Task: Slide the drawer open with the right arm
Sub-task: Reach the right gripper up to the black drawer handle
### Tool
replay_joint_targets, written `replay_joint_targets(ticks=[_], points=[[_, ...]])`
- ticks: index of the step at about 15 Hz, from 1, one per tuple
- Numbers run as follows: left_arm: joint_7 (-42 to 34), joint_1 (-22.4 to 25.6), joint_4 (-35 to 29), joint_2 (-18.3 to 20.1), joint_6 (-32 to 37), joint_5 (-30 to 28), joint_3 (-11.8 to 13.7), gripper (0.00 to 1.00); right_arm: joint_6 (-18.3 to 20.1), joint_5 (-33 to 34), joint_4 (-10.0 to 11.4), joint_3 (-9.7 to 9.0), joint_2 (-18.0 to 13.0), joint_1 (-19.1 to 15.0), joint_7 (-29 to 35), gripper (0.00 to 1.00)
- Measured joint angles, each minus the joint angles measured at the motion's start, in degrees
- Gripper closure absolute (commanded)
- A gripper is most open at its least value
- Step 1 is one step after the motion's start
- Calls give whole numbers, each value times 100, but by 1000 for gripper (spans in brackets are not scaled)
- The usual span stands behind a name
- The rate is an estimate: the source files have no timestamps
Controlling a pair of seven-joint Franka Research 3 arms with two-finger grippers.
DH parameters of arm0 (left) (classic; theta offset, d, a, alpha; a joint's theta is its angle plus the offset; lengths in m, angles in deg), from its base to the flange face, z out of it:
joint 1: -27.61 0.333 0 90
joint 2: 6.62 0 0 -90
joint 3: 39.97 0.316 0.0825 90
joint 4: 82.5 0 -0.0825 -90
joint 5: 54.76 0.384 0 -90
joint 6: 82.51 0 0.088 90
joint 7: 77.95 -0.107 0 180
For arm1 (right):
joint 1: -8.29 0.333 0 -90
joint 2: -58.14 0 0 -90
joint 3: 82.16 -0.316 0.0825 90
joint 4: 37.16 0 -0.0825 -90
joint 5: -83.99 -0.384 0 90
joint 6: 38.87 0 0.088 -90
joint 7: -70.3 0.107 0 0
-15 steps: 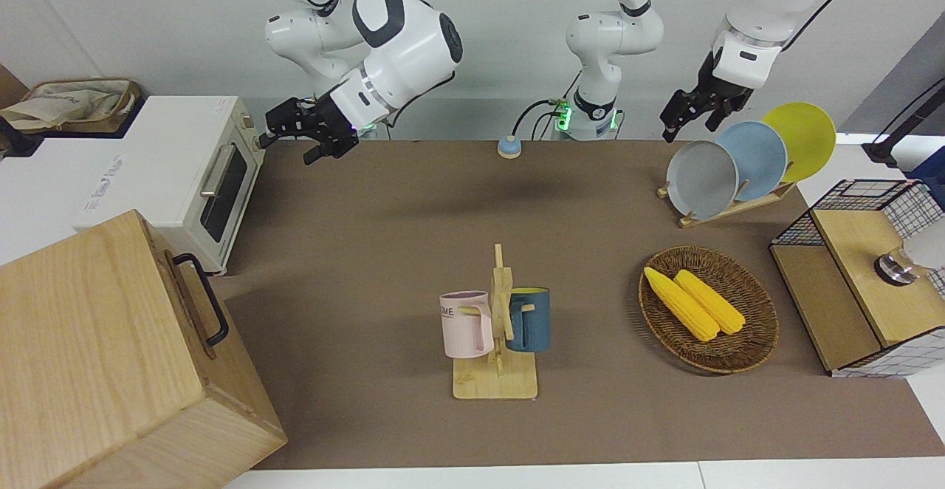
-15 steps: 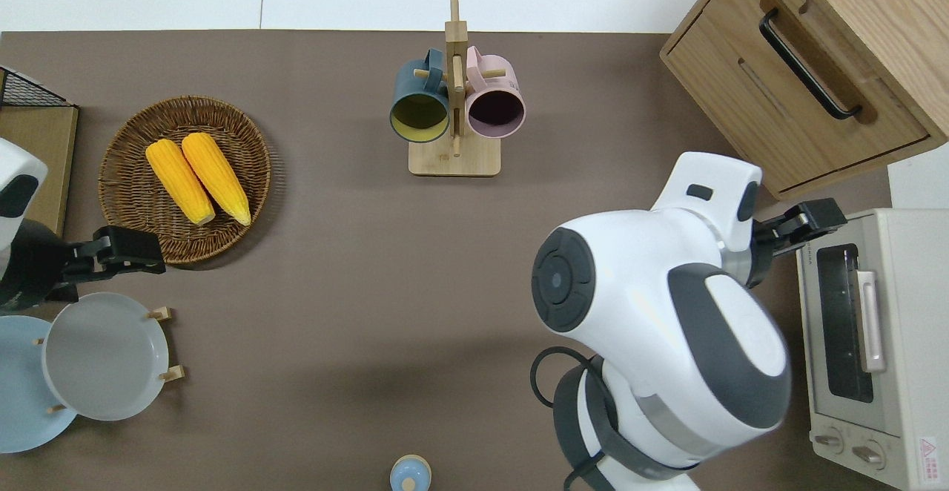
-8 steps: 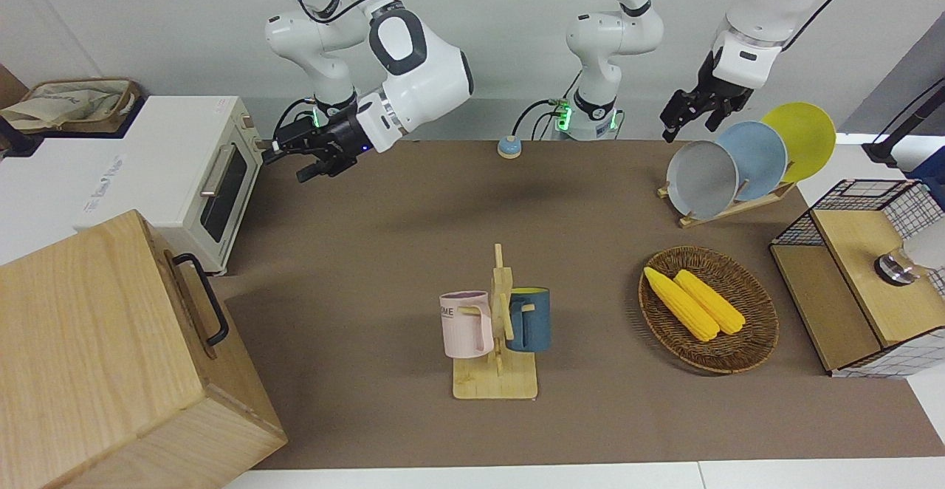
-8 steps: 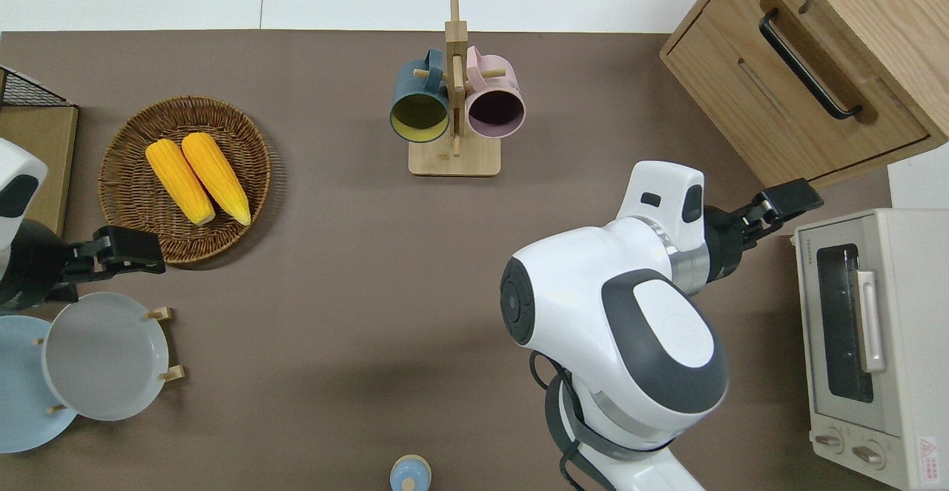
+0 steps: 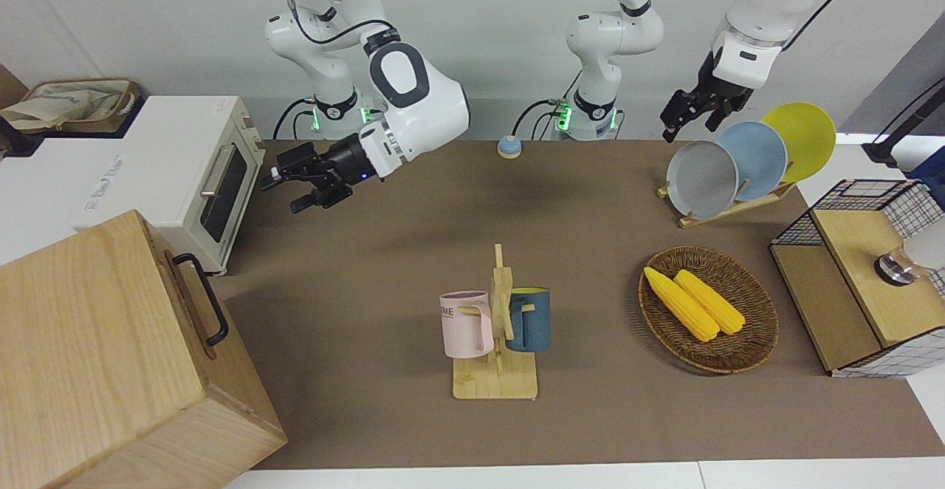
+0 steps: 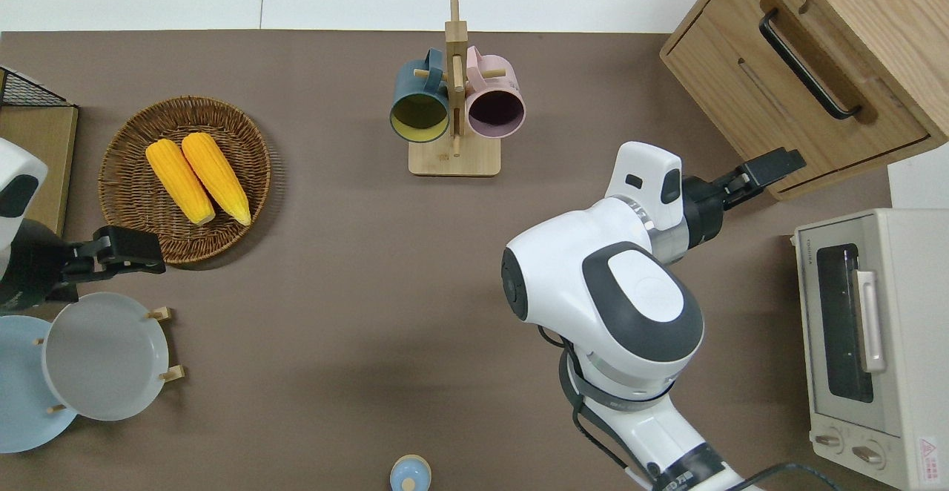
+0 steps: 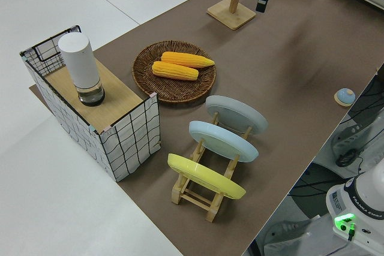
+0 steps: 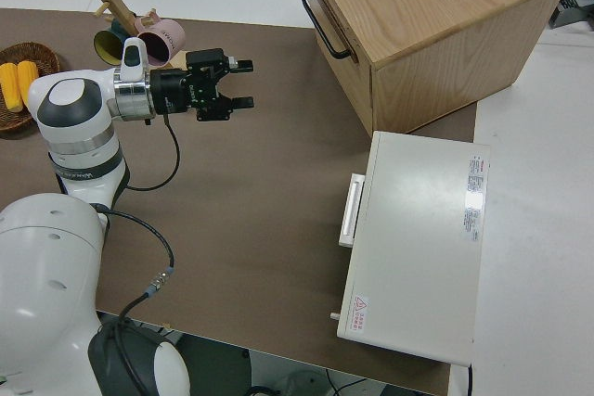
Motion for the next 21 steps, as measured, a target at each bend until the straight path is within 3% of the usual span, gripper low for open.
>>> replay_joint_targets(ticks=[3, 13, 17, 21], points=[[0, 0, 0, 0, 0, 0, 0, 7, -424, 312, -1, 297, 41, -35, 188, 44], [0, 0, 0, 0, 0, 0, 0, 7, -1361, 906, -9, 939, 402, -42, 704, 59], [0, 0, 0, 0, 0, 0, 0, 7, -1617, 1117, -35, 1115, 470, -40, 759, 94], [0, 0, 0, 0, 0, 0, 0, 7, -2061, 1477, -38, 1436, 482, -52, 770, 178]])
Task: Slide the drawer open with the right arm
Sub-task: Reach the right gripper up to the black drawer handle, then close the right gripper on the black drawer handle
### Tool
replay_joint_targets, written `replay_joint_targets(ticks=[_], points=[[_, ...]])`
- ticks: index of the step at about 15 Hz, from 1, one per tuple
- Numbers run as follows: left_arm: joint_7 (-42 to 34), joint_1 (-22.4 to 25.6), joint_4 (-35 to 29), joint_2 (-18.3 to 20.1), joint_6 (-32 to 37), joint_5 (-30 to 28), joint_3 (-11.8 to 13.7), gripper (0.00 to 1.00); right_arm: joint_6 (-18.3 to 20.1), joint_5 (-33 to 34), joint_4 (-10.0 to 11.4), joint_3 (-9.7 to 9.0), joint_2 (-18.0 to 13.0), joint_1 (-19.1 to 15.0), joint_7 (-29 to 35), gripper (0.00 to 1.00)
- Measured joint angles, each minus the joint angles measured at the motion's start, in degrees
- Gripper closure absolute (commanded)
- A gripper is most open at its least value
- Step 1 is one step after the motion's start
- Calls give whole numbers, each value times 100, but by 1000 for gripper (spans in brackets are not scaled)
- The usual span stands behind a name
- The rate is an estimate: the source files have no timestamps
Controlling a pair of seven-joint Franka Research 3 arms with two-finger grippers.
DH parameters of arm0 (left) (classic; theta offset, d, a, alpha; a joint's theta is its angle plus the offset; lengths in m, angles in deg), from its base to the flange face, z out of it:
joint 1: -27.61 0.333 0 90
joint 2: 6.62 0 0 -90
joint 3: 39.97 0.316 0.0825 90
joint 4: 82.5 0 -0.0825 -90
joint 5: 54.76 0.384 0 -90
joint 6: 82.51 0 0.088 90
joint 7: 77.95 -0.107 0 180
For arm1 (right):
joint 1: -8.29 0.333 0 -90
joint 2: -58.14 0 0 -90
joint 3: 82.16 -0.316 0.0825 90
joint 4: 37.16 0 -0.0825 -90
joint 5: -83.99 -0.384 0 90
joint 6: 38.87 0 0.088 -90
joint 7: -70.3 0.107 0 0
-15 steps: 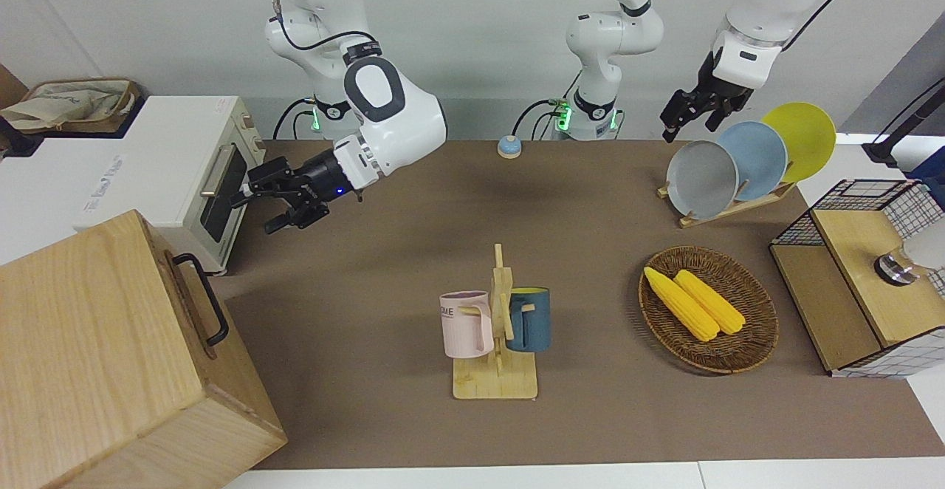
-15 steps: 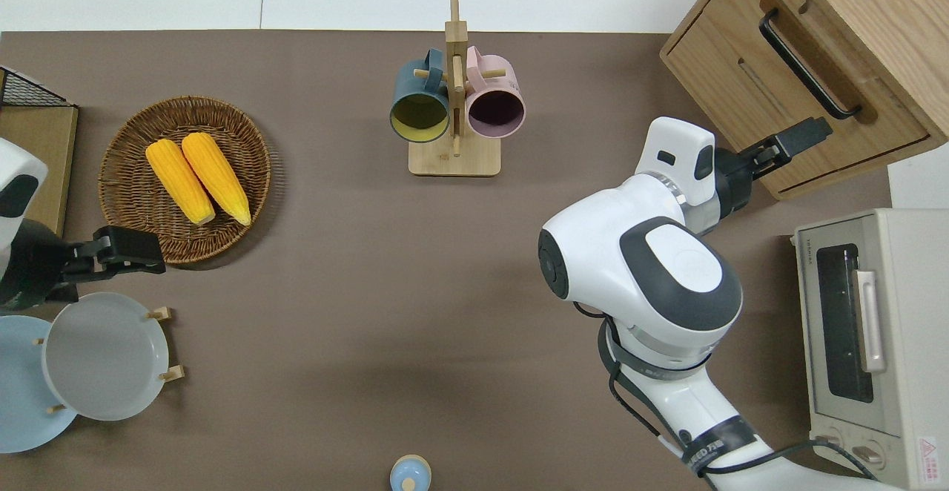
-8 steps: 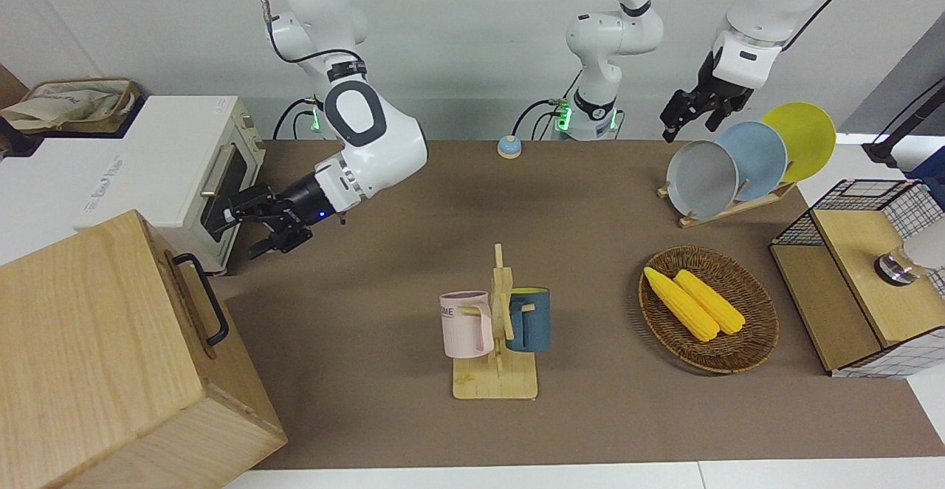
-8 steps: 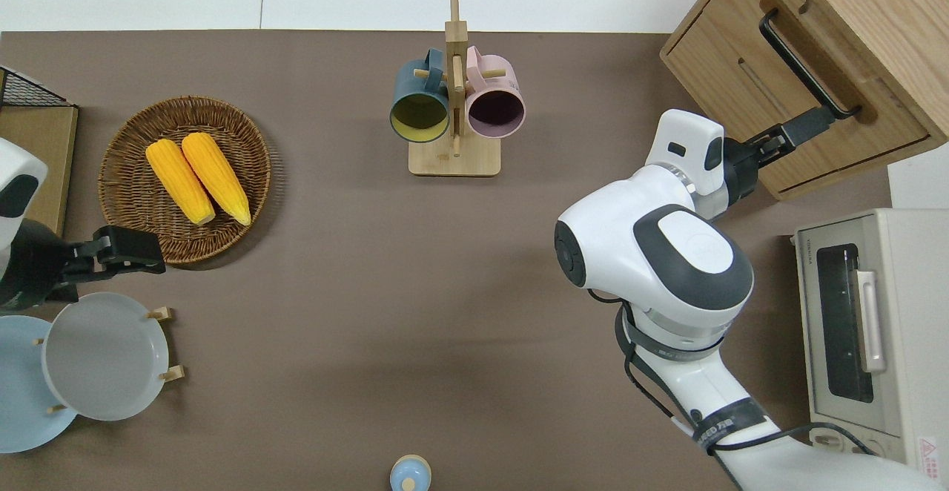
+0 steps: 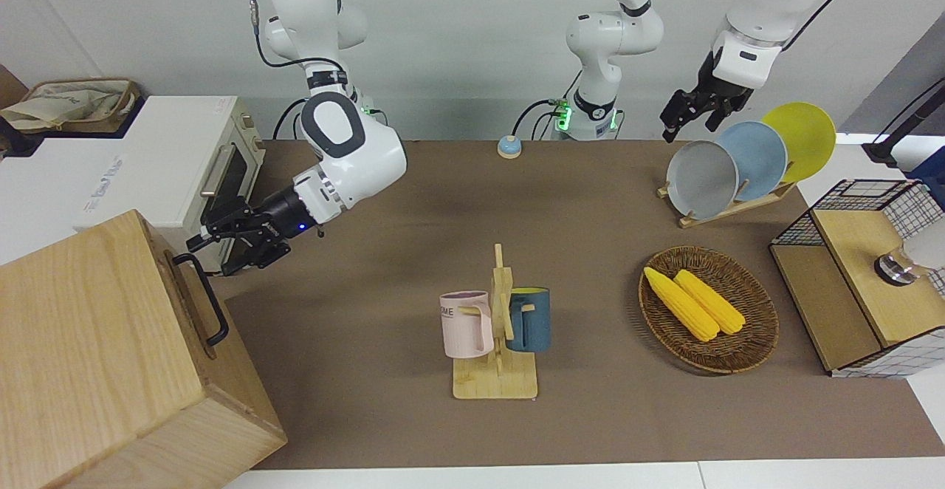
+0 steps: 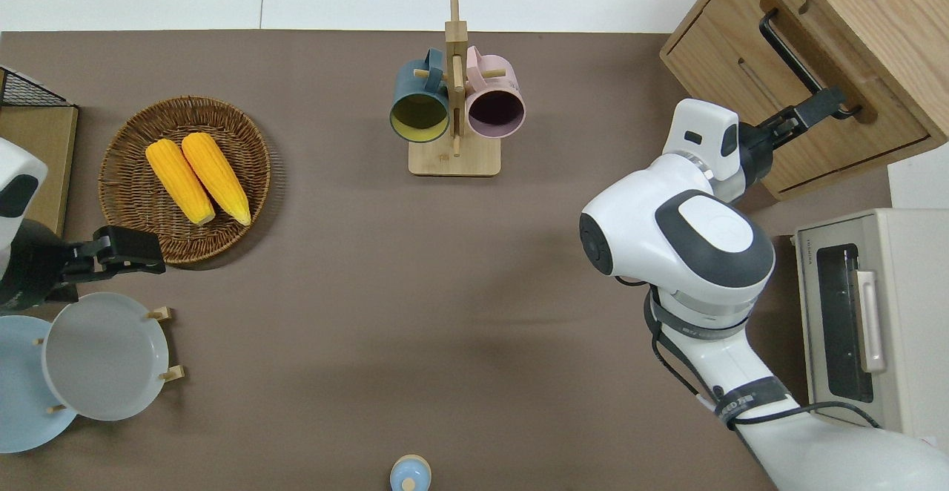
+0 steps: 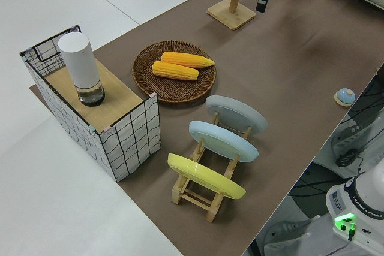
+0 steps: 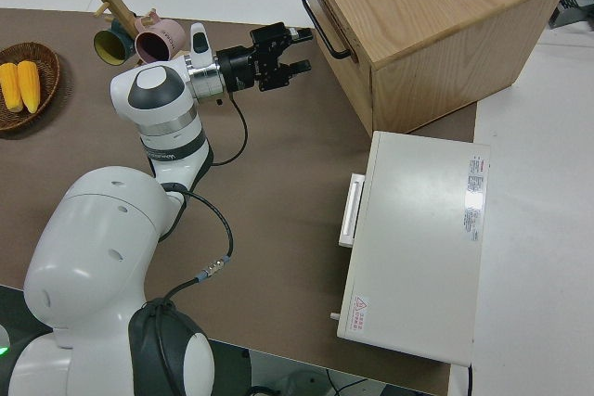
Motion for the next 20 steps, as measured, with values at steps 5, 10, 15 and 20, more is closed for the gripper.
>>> replay_joint_targets(ticks=[5, 10, 15, 20], points=[[0, 0, 0, 0, 0, 0, 0, 7, -183, 64, -3, 61, 44, 0, 68, 285], [0, 0, 0, 0, 0, 0, 0, 7, -296, 115, -21, 95, 64, 0, 80, 417], [0, 0, 0, 0, 0, 0, 0, 7, -416, 191, -30, 194, 102, -2, 110, 550], [0, 0, 0, 0, 0, 0, 0, 7, -422, 222, -52, 222, 114, -3, 117, 1000]])
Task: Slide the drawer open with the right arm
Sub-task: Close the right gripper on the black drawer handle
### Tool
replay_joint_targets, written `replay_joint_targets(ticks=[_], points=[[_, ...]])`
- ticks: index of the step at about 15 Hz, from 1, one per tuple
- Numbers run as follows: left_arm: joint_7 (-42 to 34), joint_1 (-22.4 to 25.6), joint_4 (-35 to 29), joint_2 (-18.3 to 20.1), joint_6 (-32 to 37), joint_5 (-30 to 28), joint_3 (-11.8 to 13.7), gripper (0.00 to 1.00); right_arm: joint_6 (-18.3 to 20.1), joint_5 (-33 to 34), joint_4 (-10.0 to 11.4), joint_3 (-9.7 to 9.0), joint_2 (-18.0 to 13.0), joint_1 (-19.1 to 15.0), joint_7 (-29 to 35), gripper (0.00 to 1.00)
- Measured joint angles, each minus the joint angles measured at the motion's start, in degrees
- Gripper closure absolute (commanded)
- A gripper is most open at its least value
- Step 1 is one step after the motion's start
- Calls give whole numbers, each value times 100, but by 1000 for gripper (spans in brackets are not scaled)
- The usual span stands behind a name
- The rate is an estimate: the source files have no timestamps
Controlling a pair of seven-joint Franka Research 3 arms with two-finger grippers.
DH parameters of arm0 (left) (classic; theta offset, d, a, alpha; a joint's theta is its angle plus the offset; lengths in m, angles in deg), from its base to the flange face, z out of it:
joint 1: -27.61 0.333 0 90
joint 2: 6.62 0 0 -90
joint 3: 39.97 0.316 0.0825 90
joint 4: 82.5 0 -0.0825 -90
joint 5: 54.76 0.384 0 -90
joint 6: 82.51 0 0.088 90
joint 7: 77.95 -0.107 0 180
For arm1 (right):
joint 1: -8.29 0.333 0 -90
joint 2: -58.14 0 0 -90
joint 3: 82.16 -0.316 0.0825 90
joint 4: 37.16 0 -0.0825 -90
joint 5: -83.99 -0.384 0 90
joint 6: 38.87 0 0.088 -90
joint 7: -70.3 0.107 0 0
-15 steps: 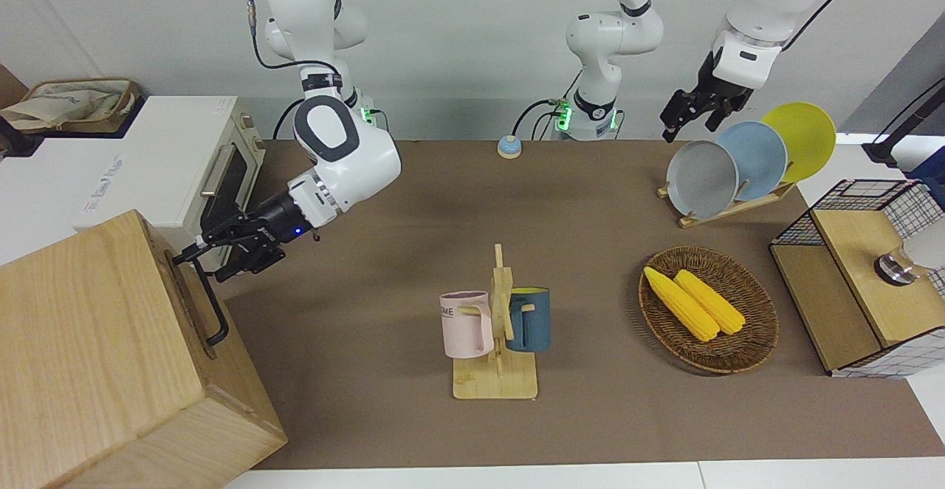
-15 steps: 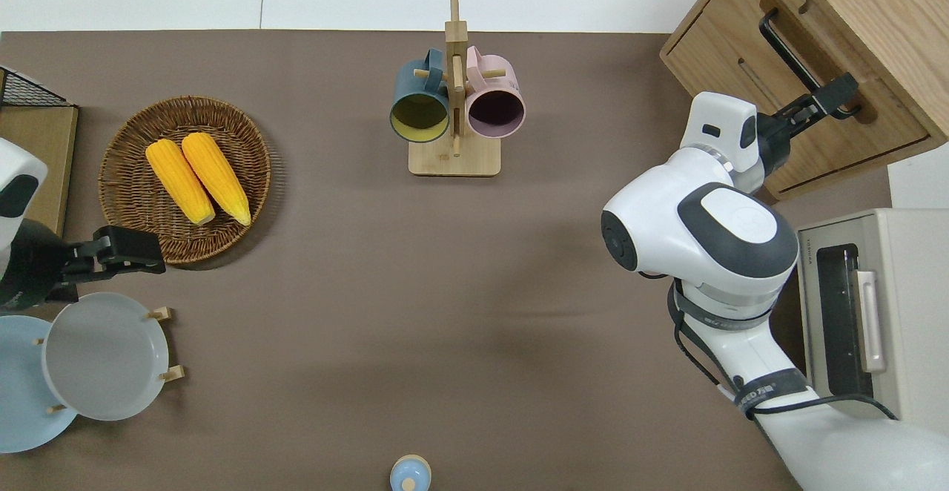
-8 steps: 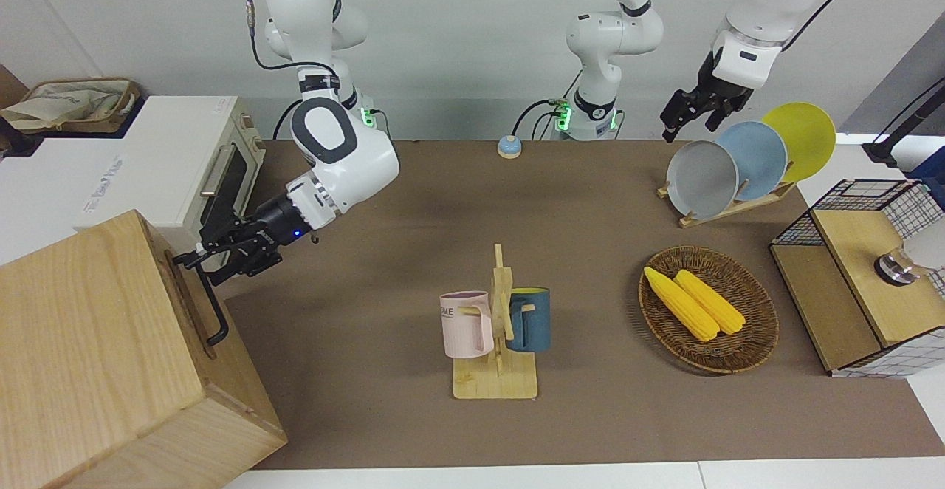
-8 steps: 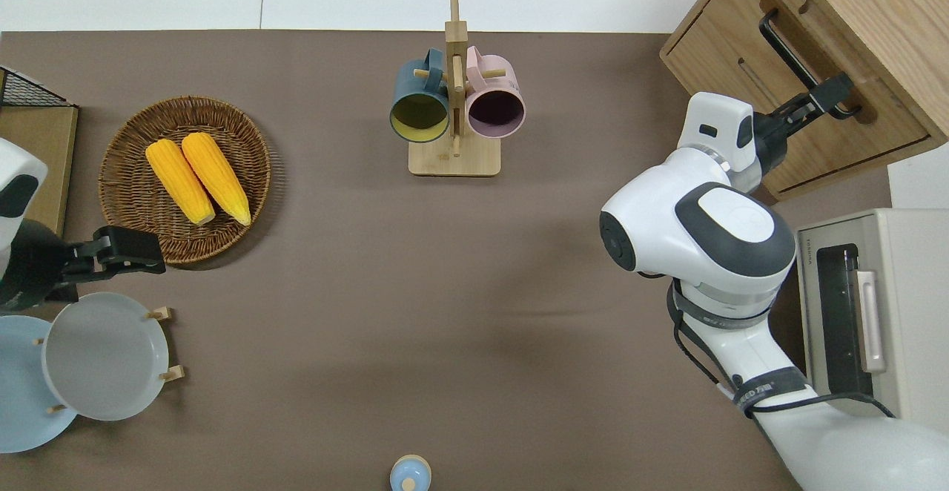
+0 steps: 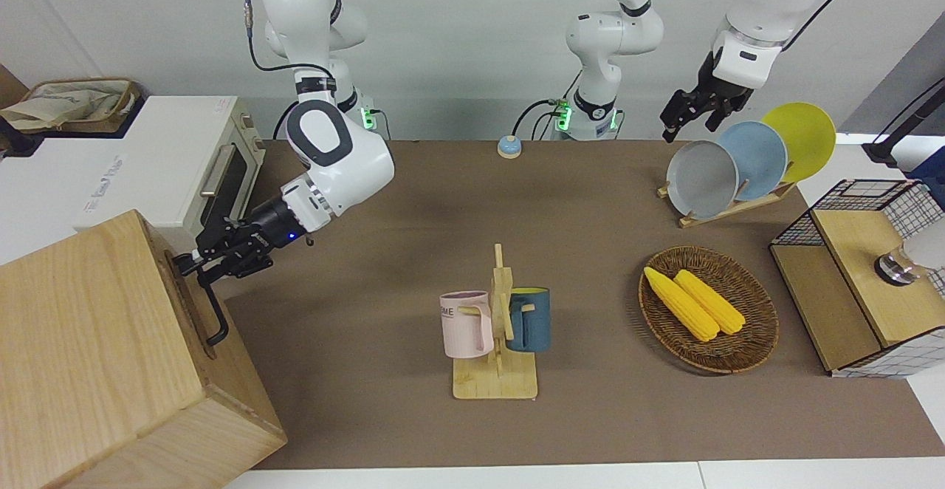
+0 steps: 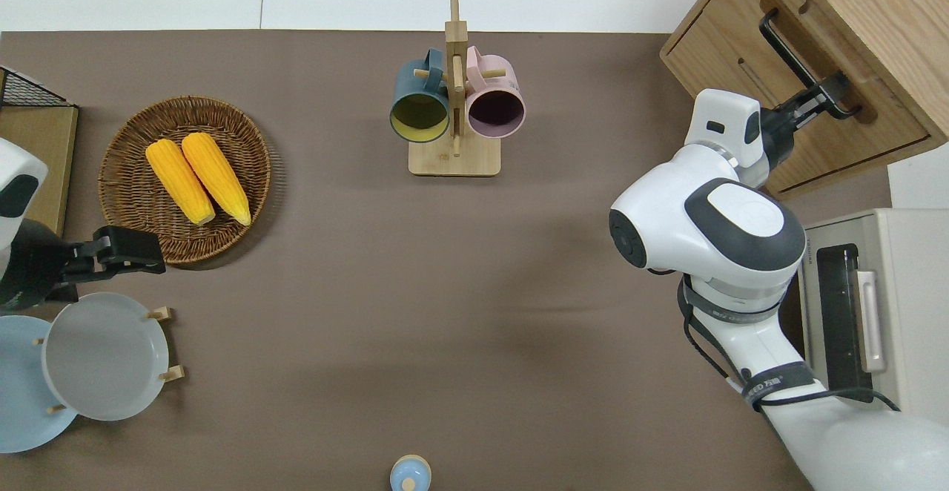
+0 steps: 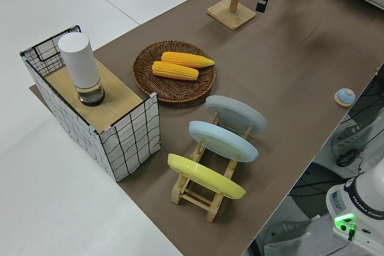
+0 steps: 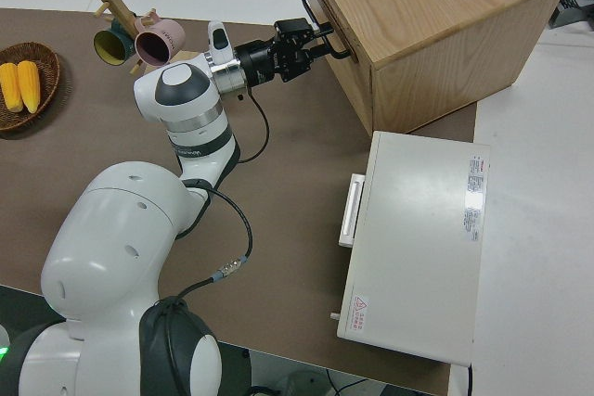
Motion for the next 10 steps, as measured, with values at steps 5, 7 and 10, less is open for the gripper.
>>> replay_joint_targets(ticks=[5, 7, 10], points=[[0, 0, 0, 0, 0, 0, 0, 7, -35, 1, 22, -3, 31, 3, 36, 1000], [0, 0, 0, 0, 0, 0, 0, 7, -33, 1, 20, -13, 31, 3, 36, 1000], [0, 0, 0, 0, 0, 0, 0, 7, 6, -4, 20, -40, 32, 4, 36, 1000]])
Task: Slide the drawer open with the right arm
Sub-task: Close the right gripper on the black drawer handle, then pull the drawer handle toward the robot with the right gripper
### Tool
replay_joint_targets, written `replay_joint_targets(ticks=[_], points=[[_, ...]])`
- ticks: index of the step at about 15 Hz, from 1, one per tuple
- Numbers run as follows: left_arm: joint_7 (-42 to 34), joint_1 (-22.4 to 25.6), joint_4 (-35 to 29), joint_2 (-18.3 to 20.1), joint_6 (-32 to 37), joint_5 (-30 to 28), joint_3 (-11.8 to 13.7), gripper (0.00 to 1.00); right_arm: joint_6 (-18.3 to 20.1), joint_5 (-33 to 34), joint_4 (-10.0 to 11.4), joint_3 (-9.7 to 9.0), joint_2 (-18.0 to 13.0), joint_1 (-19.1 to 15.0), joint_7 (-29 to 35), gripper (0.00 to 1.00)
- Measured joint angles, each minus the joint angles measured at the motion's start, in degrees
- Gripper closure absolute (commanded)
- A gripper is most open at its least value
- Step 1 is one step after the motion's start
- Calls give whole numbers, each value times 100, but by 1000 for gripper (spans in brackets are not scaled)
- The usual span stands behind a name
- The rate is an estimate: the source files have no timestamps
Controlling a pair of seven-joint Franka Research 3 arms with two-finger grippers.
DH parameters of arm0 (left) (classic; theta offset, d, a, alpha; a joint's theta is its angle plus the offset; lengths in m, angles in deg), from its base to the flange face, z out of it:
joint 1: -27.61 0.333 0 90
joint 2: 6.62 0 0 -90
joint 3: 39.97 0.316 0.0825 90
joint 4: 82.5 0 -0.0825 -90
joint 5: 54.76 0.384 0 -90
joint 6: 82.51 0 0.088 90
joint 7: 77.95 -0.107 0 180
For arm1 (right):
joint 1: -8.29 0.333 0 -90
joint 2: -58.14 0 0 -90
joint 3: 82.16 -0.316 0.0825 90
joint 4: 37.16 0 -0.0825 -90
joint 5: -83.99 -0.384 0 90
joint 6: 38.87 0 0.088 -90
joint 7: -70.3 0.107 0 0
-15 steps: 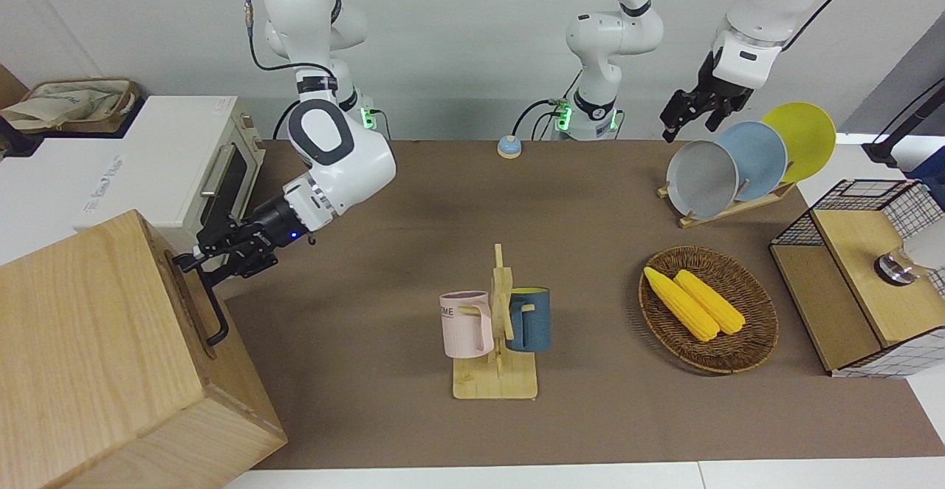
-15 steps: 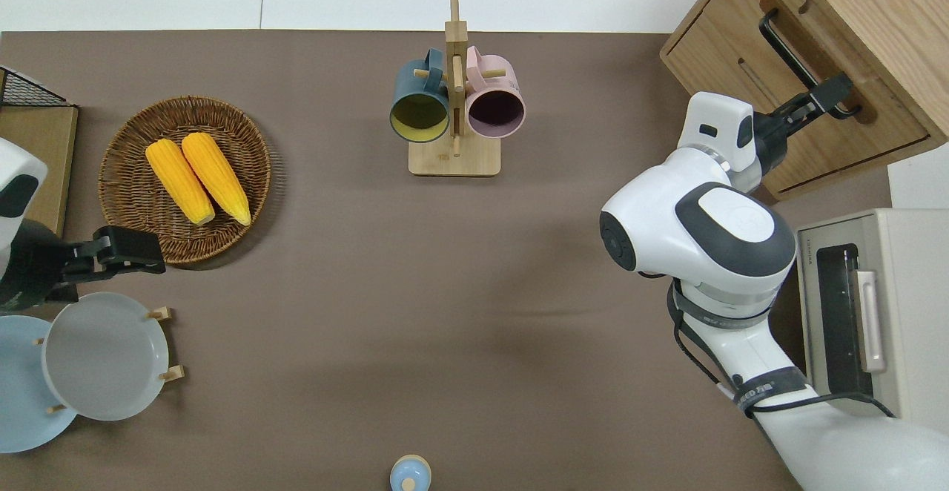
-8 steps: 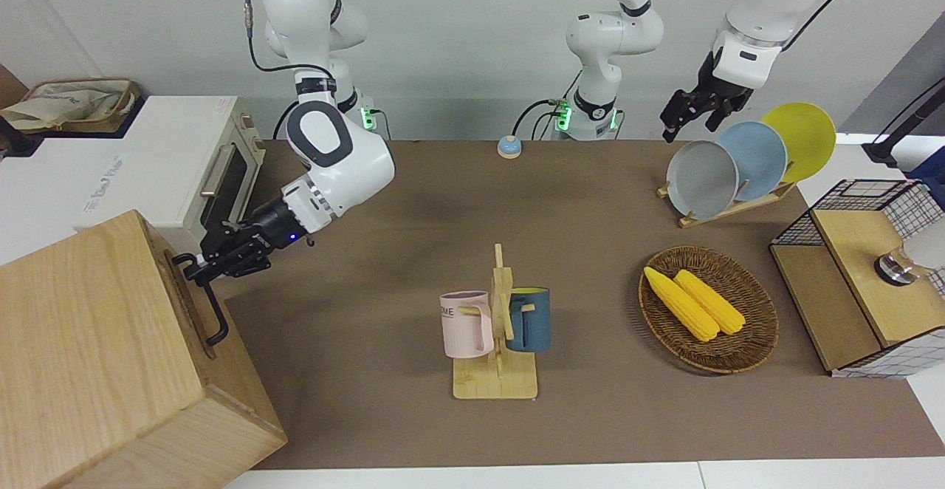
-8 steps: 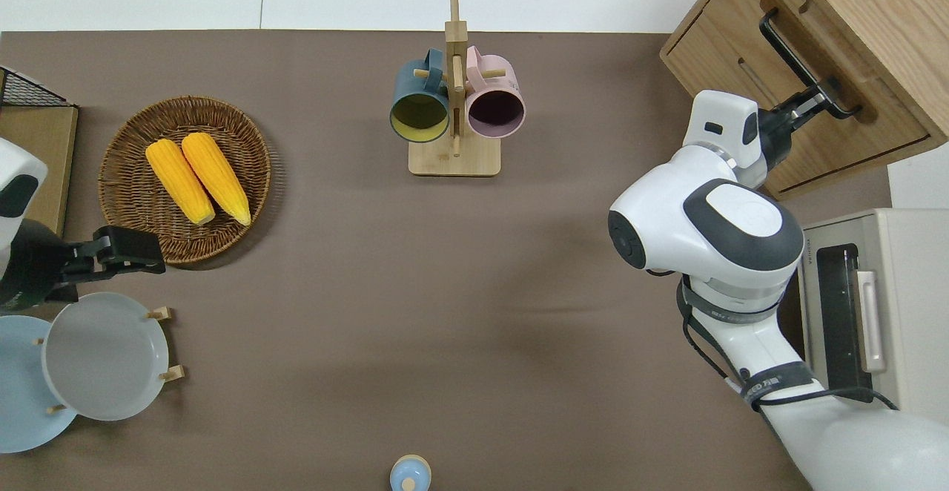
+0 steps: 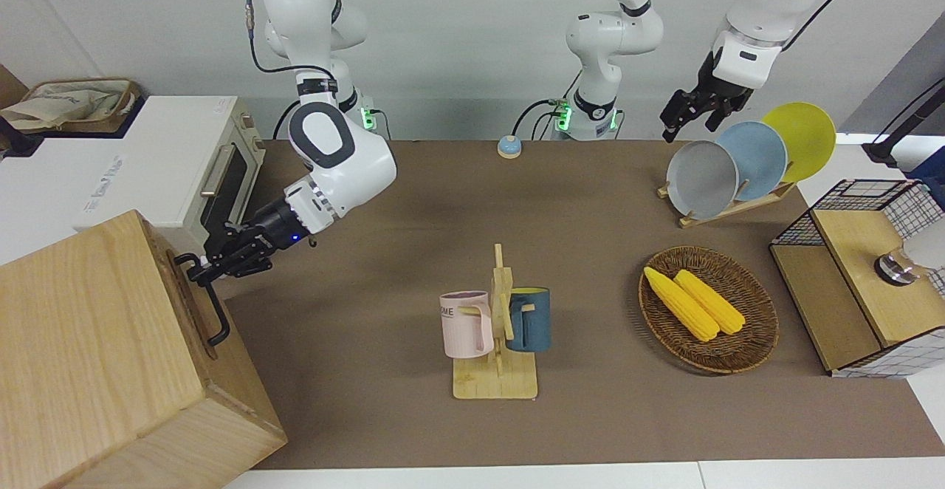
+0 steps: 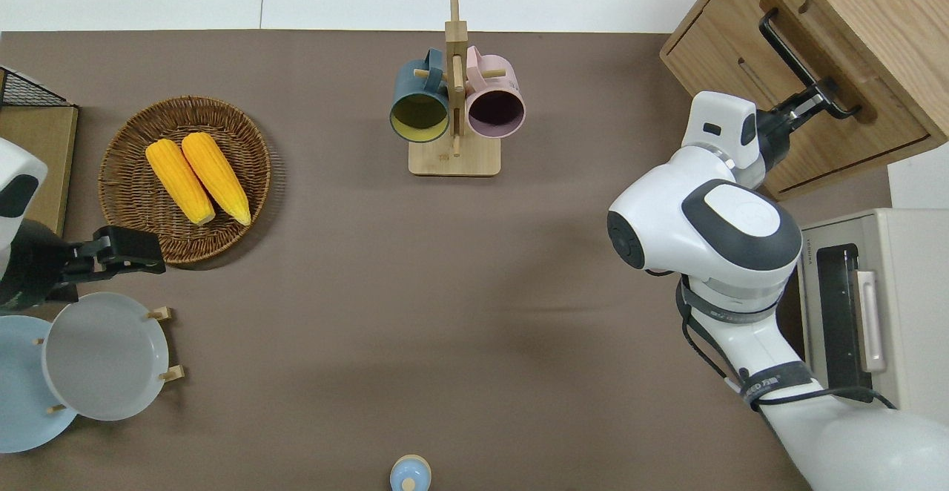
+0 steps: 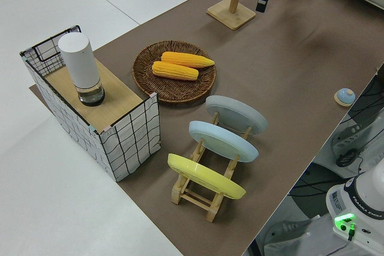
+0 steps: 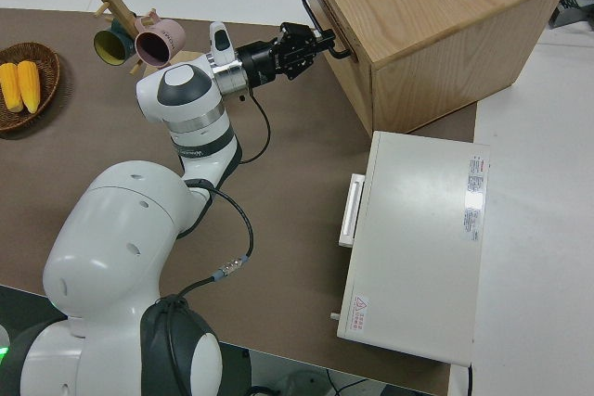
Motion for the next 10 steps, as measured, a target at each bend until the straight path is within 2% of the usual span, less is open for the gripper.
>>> replay_joint_targets(ticks=[3, 10], points=[[0, 0, 0, 0, 0, 0, 0, 7, 297, -97, 3, -205, 1, 1, -1, 1000], [0, 0, 0, 0, 0, 0, 0, 7, 1393, -551, 7, -1027, -22, 19, -40, 1000]])
